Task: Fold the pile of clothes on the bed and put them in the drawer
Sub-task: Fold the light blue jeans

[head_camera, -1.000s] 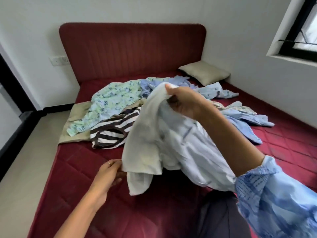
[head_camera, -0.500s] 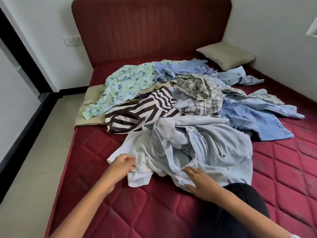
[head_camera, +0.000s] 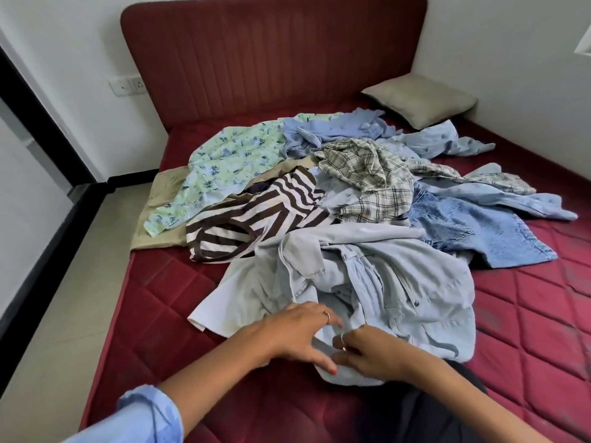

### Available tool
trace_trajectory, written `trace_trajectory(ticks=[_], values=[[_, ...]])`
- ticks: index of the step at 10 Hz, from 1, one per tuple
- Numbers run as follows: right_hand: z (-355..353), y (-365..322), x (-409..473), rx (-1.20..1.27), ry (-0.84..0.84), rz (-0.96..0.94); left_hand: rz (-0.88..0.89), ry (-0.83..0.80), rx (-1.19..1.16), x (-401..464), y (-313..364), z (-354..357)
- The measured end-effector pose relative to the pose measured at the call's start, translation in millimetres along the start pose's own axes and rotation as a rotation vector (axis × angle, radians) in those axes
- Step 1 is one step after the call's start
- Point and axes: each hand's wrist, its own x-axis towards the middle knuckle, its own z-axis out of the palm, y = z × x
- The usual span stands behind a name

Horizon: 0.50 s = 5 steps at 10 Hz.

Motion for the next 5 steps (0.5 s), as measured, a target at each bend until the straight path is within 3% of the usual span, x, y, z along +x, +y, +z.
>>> trace_trajectory(ticks=[1,2,3,4,5], values=[[-33.8,-23.0,-50.7,-0.069,-0.066,-0.106,0.130,-0.070,0.327,-5.3,5.7,-5.0],[-36.2,-51.2,-81.3,-0.131,-0.113,-0.227,0.204,-0.113,0.427,-10.6,18.7,-12.7],[8.0,32.6,-177.9,-0.084,-0.327,-0.128,0.271,-0.173,0.494,-19.9,22.3,-20.2],[12.0,25.3,-204.3,-0.103,-0.441,-0.119,0.251,-0.251,0.476,-25.3,11.3,-21.1],[104.7,-117.8,-103.4,-0.114,-0.424,0.058,0.248,-0.277,0.486,-23.1,-4.2,-9.9]])
